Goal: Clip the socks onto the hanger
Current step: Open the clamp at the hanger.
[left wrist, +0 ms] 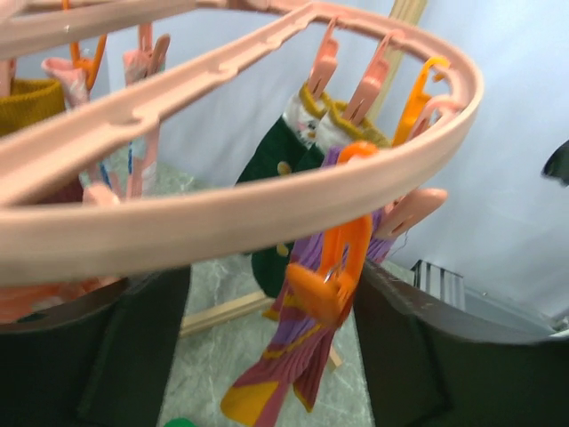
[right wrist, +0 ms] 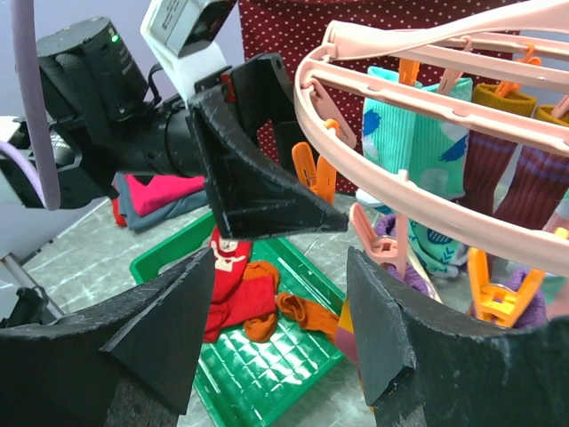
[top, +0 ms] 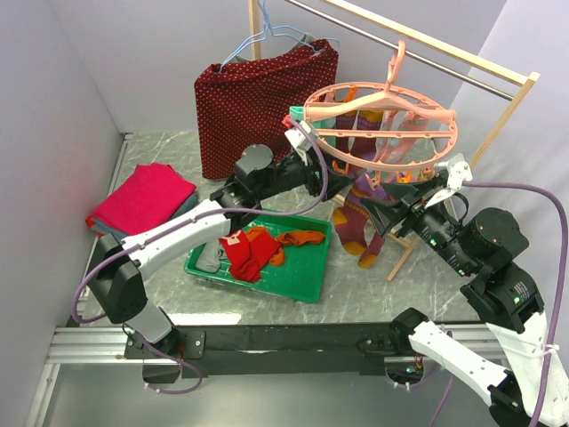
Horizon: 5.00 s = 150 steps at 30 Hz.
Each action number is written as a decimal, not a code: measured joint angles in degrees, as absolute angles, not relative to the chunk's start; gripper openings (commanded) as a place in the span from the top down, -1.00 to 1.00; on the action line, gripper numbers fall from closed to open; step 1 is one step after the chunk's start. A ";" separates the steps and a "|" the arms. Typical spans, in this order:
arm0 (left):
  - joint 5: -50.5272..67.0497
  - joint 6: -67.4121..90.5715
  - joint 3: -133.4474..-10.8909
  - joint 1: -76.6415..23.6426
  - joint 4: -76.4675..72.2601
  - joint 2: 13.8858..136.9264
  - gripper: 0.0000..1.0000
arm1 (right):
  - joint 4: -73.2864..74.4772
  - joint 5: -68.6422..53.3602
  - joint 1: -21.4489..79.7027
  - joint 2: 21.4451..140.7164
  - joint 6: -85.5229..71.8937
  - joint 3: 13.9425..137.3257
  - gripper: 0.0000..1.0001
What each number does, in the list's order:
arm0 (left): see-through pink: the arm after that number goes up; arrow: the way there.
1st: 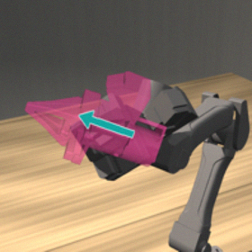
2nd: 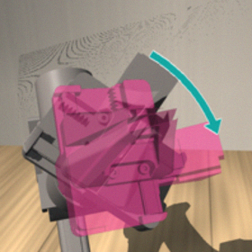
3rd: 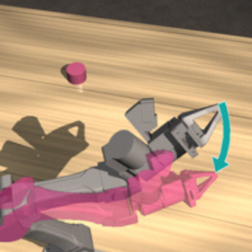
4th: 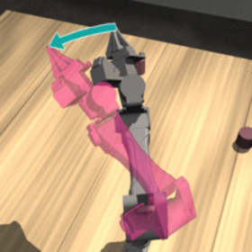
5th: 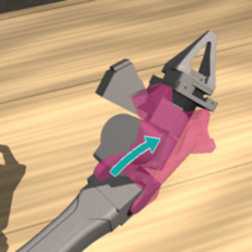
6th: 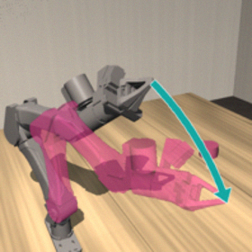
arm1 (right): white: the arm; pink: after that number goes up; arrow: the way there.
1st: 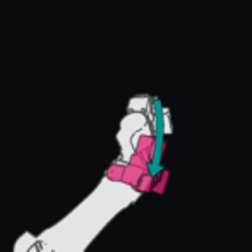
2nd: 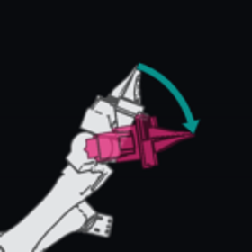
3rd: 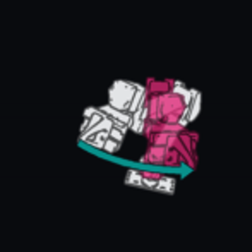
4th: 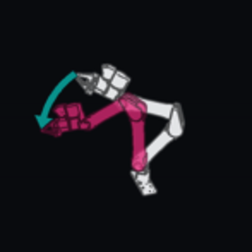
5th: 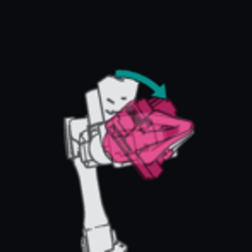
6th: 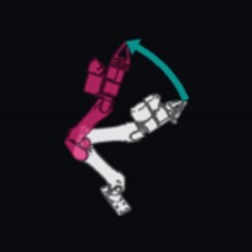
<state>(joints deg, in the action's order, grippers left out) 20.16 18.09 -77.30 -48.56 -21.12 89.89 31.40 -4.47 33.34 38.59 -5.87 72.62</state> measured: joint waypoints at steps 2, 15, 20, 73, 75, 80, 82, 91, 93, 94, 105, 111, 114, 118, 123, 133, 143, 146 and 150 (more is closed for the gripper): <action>20.71 18.63 -77.80 -48.56 -21.96 90.17 -0.25 | 31.42 -4.99 33.34 38.59 -5.87 72.62 -0.33; 22.28 20.43 -78.87 -49.87 -24.62 90.70 0.15 | 32.18 -7.14 33.34 41.19 -7.11 72.79 -0.28; 22.00 19.97 -79.05 -51.70 -24.60 90.72 0.24 | 32.18 -5.13 33.34 42.78 -8.95 73.17 -0.20; 5.45 2.22 -79.81 -61.39 -21.43 90.67 0.38 | 25.10 10.31 33.34 45.91 -16.27 69.08 0.42; 5.58 2.00 -79.99 -61.67 -21.30 90.67 0.36 | 24.80 10.61 33.34 46.04 -16.29 69.04 0.54; 5.69 1.10 -79.96 -62.02 -21.28 90.65 0.07 | 24.12 11.60 33.34 46.04 -16.43 68.66 0.85; 5.54 1.04 -79.66 -62.24 -21.61 90.59 -0.12 | 23.86 11.57 33.34 46.04 -16.71 68.51 0.87; 3.03 0.86 -73.93 -63.09 -26.04 89.95 -0.07 | 23.18 11.51 33.34 46.00 -17.50 68.47 0.87; 2.15 0.89 -73.49 -63.09 -27.40 89.95 -0.02 | 23.16 11.46 33.34 45.95 -17.69 68.47 0.87; 1.80 0.82 -73.32 -63.09 -28.47 89.95 0.04 | 23.16 11.42 33.34 45.89 -17.78 68.47 0.87; -1.61 0.91 -72.36 -63.11 -34.15 89.95 0.73 | 23.05 11.16 33.34 45.82 -18.70 68.47 0.83; -1.58 0.49 -72.18 -63.07 -35.20 89.95 0.92 | 23.75 10.50 33.34 45.69 -18.96 69.36 0.62; -1.67 -0.47 -71.50 -63.09 -36.75 89.95 0.93 | 25.91 9.52 33.34 46.28 -18.63 71.18 0.46; -2.07 -1.48 -70.87 -63.09 -37.17 89.95 0.92 | 30.02 7.86 33.34 47.09 -17.58 74.50 0.10; -2.68 -2.33 -70.67 -63.05 -37.06 89.95 0.92 | 33.21 6.11 33.39 46.83 -15.27 77.69 -0.28; -2.68 -2.37 -70.67 -63.18 -35.83 89.95 0.91 | 32.03 2.74 33.36 46.00 -13.45 75.48 -0.49; -3.95 -2.48 -70.70 -63.29 -34.96 89.95 0.91 | 28.08 4.08 33.39 47.13 -14.85 71.64 -0.43; -4.21 -2.66 -70.72 -63.40 -34.89 89.95 0.90 | 26.98 5.21 33.39 47.13 -15.29 70.63 -0.38; -4.54 -2.98 -70.74 -63.48 -34.92 89.95 0.90 | 26.09 6.20 33.39 47.44 -15.59 70.04 -0.32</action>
